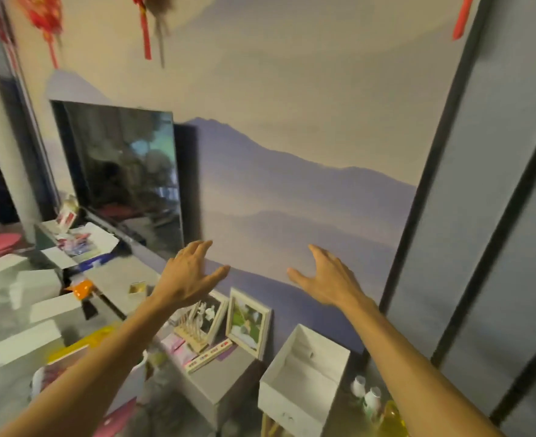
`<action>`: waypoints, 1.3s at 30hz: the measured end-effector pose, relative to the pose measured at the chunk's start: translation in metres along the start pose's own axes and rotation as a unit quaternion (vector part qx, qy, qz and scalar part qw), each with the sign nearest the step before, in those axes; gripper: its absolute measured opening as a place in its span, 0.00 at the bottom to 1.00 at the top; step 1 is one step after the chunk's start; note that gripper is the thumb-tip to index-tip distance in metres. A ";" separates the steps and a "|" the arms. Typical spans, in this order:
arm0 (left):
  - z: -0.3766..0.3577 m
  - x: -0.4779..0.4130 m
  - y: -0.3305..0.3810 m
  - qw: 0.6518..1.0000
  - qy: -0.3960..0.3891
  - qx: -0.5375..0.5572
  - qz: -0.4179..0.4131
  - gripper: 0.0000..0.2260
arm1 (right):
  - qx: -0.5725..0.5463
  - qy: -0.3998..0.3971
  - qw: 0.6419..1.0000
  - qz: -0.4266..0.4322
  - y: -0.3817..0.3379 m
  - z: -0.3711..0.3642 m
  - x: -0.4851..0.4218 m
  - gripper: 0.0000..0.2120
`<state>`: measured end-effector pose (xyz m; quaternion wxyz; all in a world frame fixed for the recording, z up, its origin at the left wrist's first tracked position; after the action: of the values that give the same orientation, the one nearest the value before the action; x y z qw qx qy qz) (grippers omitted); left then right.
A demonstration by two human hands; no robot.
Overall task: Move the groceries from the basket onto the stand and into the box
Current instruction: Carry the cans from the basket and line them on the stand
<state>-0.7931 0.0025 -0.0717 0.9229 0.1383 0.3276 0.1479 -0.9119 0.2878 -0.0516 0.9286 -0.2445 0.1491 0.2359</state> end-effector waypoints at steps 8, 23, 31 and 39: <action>0.125 0.040 -0.179 0.988 0.053 -0.086 0.119 0.40 | -0.061 -0.045 0.987 0.141 -0.213 -0.104 -0.027 0.47; 0.178 0.074 -0.421 0.955 0.034 -0.126 0.266 0.41 | -0.075 -0.164 0.955 0.236 -0.449 -0.304 -0.049 0.48; 0.110 0.081 -0.520 0.932 0.009 -0.112 0.345 0.44 | -0.052 -0.250 0.922 0.293 -0.497 -0.435 -0.085 0.49; 0.021 0.104 -0.620 0.860 0.010 -0.111 0.499 0.53 | -0.037 -0.372 0.820 0.434 -0.557 -0.615 -0.132 0.48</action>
<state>-0.5900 -0.5323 -0.3332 0.7316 0.1786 0.2053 0.6251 -0.8375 -0.5115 -0.3002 0.7053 -0.0823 -0.1263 0.6927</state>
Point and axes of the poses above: each hand's wrist, its own x-axis away from the middle knuckle, its own z-axis out of the back of the hand, y = z × x, the point moved 6 cm from there along -x, towards the middle knuckle, and after that the axes turned 14 degrees about y, right-handed, at the moved point
